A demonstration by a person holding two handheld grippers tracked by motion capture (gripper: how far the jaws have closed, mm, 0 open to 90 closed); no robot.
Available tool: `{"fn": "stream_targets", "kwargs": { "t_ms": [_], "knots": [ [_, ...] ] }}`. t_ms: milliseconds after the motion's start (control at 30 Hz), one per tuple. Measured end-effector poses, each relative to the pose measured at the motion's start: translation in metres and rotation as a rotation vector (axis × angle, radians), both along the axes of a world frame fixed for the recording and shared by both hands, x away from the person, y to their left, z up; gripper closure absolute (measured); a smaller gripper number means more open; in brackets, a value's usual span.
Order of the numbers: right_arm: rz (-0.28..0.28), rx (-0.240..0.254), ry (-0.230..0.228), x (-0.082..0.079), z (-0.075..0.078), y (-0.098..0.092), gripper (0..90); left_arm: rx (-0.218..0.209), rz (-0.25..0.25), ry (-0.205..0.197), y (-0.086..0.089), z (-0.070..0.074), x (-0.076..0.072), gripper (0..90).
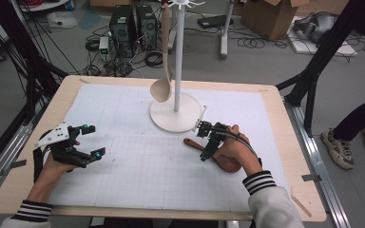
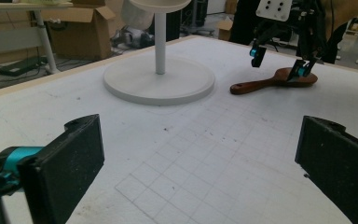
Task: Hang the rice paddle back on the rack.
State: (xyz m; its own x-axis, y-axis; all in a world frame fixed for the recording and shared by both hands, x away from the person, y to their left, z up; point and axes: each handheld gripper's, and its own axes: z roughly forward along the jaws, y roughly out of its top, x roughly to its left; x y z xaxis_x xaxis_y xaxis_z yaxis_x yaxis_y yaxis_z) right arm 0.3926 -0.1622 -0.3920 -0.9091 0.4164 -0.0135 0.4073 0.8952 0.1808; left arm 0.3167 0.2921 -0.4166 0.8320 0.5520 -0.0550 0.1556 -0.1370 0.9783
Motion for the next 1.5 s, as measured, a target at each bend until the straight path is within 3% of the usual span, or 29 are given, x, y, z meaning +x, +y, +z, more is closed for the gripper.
{"fn": "stream_targets", "kwargs": {
  "t_ms": [200, 567, 867, 1500],
  "knots": [
    [-0.01, -0.022, 0.002, 0.002, -0.001, 0.002, 25.3, 0.0, 0.0, -0.001, 0.0, 0.0, 0.0, 1.7],
    [-0.016, -0.034, 0.06, 0.006, -0.005, 0.005, 42.4, 0.0, 0.0, 0.0, 0.0, 0.0, 0.0, 1.7],
    [-0.026, -0.048, 0.07, 0.008, -0.007, 0.006, 55.4, -0.002, -0.001, 0.004, 0.0, 0.0, 0.0, 1.7],
    [-0.038, -0.068, 0.082, 0.01, -0.01, 0.01, 66.5, -0.001, -0.003, 0.005, 0.0, 0.0, 0.0, 1.7]
  ]
}}
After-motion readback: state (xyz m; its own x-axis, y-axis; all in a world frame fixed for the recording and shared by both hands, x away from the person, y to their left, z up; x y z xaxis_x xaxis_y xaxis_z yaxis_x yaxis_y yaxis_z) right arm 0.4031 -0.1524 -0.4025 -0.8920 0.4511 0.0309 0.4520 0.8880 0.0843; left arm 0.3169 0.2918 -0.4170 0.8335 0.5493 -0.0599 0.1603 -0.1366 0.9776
